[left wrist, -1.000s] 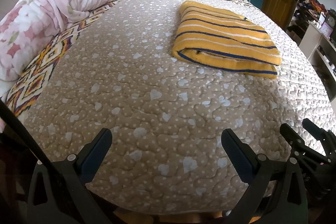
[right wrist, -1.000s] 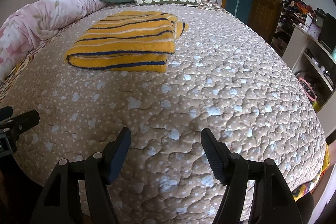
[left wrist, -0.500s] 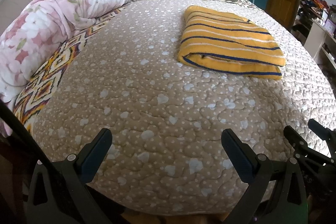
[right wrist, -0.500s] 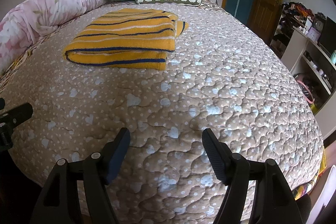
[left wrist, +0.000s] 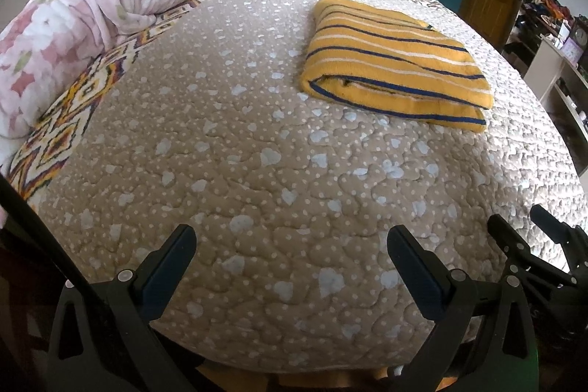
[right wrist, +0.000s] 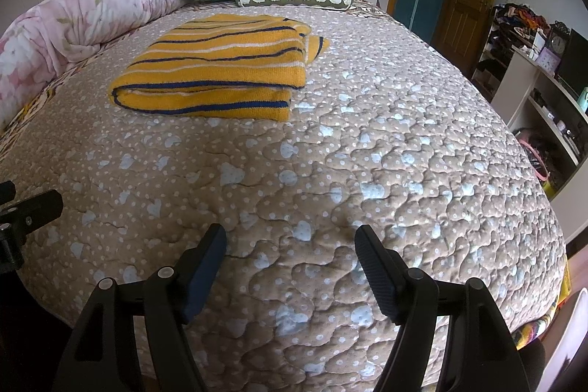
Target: Fold small clothes
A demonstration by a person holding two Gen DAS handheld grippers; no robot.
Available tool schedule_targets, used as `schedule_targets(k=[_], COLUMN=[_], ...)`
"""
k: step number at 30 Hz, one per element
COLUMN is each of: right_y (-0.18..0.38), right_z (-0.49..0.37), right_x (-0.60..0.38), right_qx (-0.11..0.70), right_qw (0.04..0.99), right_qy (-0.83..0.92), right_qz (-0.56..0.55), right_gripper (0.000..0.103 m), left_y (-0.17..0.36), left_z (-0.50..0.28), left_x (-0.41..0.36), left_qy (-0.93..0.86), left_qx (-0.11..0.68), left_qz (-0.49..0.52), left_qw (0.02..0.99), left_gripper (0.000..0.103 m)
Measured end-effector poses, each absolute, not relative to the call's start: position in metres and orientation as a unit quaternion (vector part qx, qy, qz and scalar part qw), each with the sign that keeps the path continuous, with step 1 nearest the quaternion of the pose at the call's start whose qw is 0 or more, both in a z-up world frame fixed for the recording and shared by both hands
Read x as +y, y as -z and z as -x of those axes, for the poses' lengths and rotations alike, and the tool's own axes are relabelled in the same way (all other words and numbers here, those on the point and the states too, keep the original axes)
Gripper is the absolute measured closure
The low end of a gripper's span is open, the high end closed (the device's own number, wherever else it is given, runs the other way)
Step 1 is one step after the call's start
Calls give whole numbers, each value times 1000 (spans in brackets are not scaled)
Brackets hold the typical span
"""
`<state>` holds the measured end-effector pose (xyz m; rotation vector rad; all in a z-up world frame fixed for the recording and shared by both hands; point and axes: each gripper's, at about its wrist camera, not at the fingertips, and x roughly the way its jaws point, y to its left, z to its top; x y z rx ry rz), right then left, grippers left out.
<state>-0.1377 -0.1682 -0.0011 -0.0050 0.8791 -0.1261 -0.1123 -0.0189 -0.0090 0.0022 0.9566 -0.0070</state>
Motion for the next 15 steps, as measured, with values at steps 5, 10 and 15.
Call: schedule_targets(k=[5,10,15], right_y=[1,2,2], right_z=[138,137,137], right_x=[-168,-168,-168], right_qx=[425,425,425], right_qw=[903,903,903], right_qy=[61,60,60], right_qz=[2,3,2], right_gripper=[26,25,25], left_y=[11,13,13], left_z=[111,111,111], left_x=[-18,-18,-18], left_qy=[4,5,6], left_qx=[463,466,467], left_qz=[2,3,3], left_qw=[887,885,884], left_gripper=[0,0,0])
